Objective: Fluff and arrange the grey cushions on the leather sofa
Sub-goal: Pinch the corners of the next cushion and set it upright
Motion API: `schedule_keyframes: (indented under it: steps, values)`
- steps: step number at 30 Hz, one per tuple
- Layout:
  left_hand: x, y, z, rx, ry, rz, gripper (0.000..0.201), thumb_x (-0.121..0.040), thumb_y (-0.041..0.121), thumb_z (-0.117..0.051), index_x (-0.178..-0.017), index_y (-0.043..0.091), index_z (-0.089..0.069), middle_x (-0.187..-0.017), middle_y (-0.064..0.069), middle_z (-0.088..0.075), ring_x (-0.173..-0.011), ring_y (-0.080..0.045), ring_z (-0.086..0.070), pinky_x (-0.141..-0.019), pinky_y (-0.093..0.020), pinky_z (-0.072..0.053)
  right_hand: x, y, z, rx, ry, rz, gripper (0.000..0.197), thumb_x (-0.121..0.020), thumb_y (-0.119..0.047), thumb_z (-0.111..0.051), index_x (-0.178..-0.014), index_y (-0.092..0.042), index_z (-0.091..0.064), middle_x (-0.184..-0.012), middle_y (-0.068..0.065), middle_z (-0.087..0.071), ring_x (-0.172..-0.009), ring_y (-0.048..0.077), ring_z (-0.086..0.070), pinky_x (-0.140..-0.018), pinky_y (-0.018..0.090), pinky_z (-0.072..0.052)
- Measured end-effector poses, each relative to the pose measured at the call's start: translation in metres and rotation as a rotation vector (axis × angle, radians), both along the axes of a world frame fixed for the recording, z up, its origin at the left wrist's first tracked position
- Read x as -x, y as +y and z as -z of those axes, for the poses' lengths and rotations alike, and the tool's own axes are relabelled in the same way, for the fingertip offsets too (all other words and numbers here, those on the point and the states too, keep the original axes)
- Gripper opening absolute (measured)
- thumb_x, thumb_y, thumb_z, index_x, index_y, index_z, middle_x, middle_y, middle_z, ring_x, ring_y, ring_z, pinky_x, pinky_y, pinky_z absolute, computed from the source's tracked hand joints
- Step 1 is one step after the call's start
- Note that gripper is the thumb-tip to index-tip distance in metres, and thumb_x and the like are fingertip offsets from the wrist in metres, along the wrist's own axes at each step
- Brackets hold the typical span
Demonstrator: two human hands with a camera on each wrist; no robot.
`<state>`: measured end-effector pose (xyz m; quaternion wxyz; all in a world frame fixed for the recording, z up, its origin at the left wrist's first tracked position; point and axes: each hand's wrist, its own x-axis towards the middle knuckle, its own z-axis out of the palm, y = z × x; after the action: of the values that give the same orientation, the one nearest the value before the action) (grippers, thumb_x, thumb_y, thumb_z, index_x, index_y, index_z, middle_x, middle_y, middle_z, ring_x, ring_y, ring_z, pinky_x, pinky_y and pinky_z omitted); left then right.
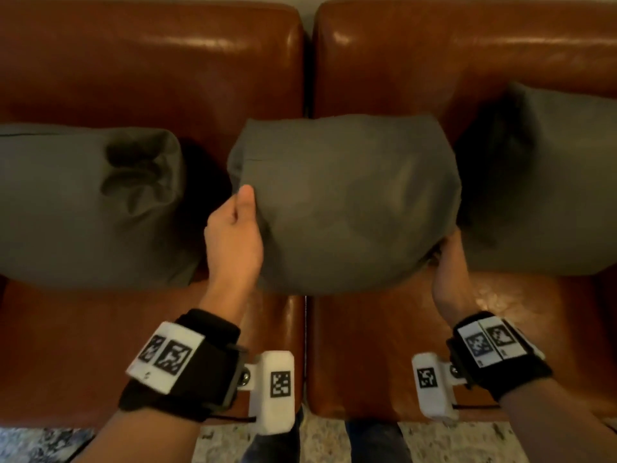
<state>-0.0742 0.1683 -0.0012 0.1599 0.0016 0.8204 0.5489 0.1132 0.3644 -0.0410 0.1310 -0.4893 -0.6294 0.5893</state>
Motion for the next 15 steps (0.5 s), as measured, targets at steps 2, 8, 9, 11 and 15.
schedule_keyframes:
  steps: [2, 8, 9, 11, 15]
  values:
    - [-0.003, 0.008, 0.009, 0.091, 0.055, 0.049, 0.038, -0.102, 0.041, -0.039, -0.118, 0.02, -0.067, -0.114, 0.001, -0.068, -0.107, -0.014, -0.061, -0.093, -0.031, -0.047, -0.006, 0.001, 0.025, 0.116, -0.039, -0.001, 0.075, -0.076, -0.085, -0.038, -0.141, -0.047, -0.04, -0.144, -0.011, -0.05, -0.133, 0.015, -0.045, -0.113, 0.05, -0.036]
    - [0.001, -0.004, 0.033, 0.078, -0.025, 0.003, 0.049, -0.101, 0.049, -0.032, -0.136, 0.021, -0.053, -0.132, 0.009, -0.054, -0.122, -0.007, -0.048, -0.107, -0.03, -0.038, 0.012, 0.01, 0.011, -0.07, -0.06, 0.168, 0.057, -0.095, -0.054, -0.036, -0.148, -0.032, -0.035, -0.149, -0.001, -0.044, -0.134, 0.014, -0.041, -0.114, 0.04, -0.033]
    - [0.005, -0.007, 0.035, 0.067, -0.03, -0.001, 0.049, -0.101, 0.05, -0.031, -0.134, 0.021, -0.054, -0.132, 0.006, -0.056, -0.122, -0.009, -0.049, -0.107, -0.033, -0.039, 0.017, 0.013, 0.0, -0.163, -0.04, 0.205, 0.05, -0.101, -0.043, -0.036, -0.148, -0.026, -0.035, -0.149, 0.0, -0.043, -0.133, 0.011, -0.04, -0.113, 0.034, -0.033]
    - [0.017, -0.014, 0.038, 0.082, 0.009, 0.001, 0.048, -0.102, 0.048, -0.031, -0.126, 0.019, -0.06, -0.125, 0.002, -0.06, -0.118, -0.012, -0.053, -0.106, -0.038, -0.04, 0.033, 0.014, -0.029, -0.339, 0.004, 0.209, 0.047, -0.102, -0.033, -0.042, -0.145, -0.017, -0.04, -0.146, 0.002, -0.044, -0.132, 0.009, -0.041, -0.112, 0.031, -0.035]
    - [0.04, -0.024, 0.038, 0.209, 0.104, 0.033, 0.03, -0.102, 0.031, -0.042, -0.11, 0.011, -0.064, -0.107, -0.005, -0.058, -0.104, -0.022, -0.055, -0.089, -0.029, -0.038, 0.089, -0.011, -0.082, -0.68, 0.063, -0.102, 0.043, -0.094, -0.028, -0.057, -0.134, -0.014, -0.05, -0.136, 0.005, -0.05, -0.128, 0.013, -0.045, -0.108, 0.024, -0.035]
